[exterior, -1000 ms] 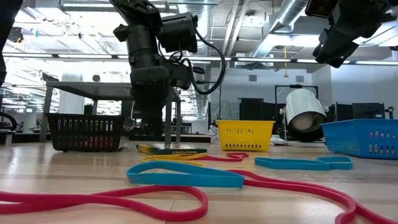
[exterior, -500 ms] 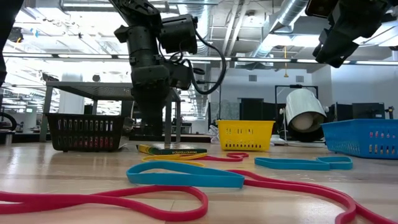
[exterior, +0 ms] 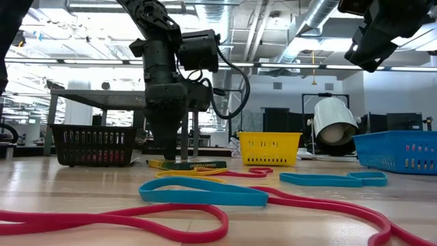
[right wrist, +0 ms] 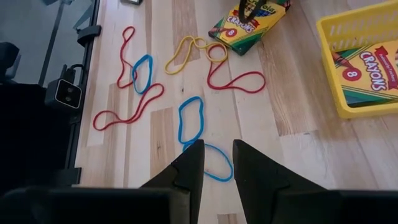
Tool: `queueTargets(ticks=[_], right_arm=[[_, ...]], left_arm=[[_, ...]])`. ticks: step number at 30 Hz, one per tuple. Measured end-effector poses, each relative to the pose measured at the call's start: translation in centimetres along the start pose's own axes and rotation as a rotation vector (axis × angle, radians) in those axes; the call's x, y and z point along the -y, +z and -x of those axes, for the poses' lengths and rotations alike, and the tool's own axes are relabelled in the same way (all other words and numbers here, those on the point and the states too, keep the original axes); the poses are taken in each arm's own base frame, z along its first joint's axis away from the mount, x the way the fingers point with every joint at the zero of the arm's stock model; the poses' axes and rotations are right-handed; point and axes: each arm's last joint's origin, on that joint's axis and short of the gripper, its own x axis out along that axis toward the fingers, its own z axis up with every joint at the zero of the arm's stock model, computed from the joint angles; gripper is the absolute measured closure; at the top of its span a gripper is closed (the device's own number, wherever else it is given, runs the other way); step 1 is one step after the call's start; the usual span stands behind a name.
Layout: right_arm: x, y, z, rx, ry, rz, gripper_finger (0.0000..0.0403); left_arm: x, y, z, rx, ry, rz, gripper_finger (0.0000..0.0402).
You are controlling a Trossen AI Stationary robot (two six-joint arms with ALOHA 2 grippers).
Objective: Pick & Place Office Desk Supplies
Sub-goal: Put the yellow crayon box into the yellow bin
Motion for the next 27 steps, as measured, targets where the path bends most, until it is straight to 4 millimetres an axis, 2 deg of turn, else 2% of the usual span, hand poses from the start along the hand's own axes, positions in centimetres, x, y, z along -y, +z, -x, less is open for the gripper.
queueTargets(ticks=[16, 20, 27], right_arm=[[-0.01, 0.02, 0.00, 0.002, 0.001, 0.000, 0.0322], [-0.01, 0.01, 0.00, 0.001, 0.001, 0.000, 0.0322], [-0.01, 0.01, 0.00, 0.001, 0.001, 0.003, 0.0322]], left_arm=[[-0.04, 0.05, 0.16, 0.000, -0.033, 0.004, 0.0260], [-0.25, -0.04, 0.18, -0.013, -0.038, 0.026, 0.0290], [-0.31, -0.02, 0.22, -0.014, -0.049, 0.028, 0.0366]])
